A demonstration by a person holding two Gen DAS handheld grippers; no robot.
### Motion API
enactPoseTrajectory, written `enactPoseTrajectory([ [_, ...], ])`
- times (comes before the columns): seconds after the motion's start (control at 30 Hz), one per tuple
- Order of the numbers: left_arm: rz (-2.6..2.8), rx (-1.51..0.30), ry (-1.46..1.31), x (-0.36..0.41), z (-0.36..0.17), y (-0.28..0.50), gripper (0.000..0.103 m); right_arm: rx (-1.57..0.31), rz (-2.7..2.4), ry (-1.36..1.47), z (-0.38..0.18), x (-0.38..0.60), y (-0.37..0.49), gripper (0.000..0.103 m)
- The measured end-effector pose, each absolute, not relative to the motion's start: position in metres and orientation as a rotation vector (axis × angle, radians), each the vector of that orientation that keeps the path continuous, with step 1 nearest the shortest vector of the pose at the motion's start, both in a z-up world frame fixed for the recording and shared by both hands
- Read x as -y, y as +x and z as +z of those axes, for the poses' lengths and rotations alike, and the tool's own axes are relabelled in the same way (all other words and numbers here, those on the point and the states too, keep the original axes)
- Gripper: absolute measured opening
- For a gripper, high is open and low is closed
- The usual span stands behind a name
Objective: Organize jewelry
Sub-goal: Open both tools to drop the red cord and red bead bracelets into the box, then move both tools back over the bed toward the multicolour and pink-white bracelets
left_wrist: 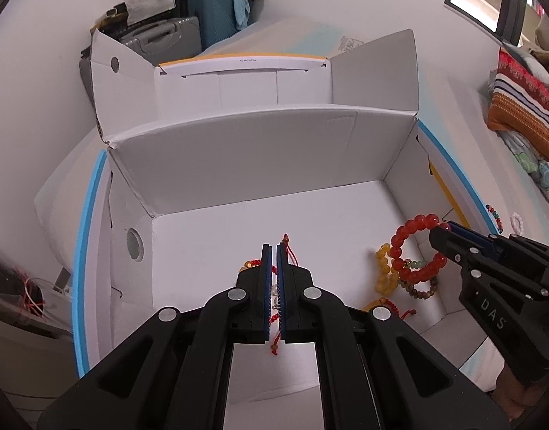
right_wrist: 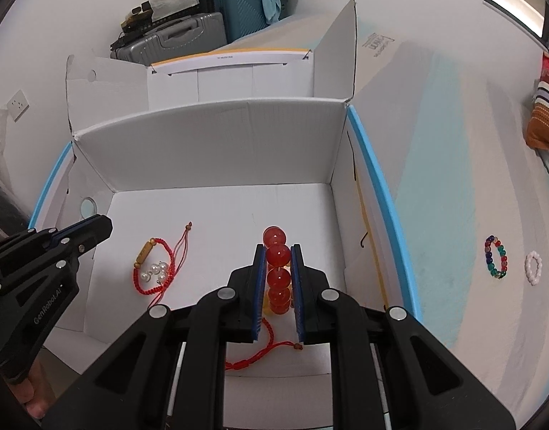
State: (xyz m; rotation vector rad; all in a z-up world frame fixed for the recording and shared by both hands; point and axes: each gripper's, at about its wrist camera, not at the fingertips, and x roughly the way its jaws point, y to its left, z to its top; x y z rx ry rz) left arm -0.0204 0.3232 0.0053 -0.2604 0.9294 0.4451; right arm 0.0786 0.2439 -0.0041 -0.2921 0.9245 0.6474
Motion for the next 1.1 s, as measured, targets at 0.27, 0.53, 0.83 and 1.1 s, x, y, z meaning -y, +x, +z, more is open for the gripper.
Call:
enactPoseTrajectory([
  [0.27,0.447,-0.934,-0.246,-0.321,0.002,-0.021,0.003,-0.924,0.644,-0.298,-0.007,-0.246,0.079,0.013],
  [0.53,0.465,-0.924,-0.248,-0.32,0.006,-0.026,0.005,-0.892,0.653,-0.289,0.004,-0.245,0.071,0.018],
  [0.83,0.472,-0.9,-0.255,-0.312,0.017,-0.032,0.042,-0.826,0.642,-0.258,0.029,-0.226,0.063,0.061],
  [1.1,0.46,-0.861,-0.242,-0.289,0.028,-0.024,0.075,-0.767,0.582,-0.249,0.045,-0.194,0.066,0.079],
])
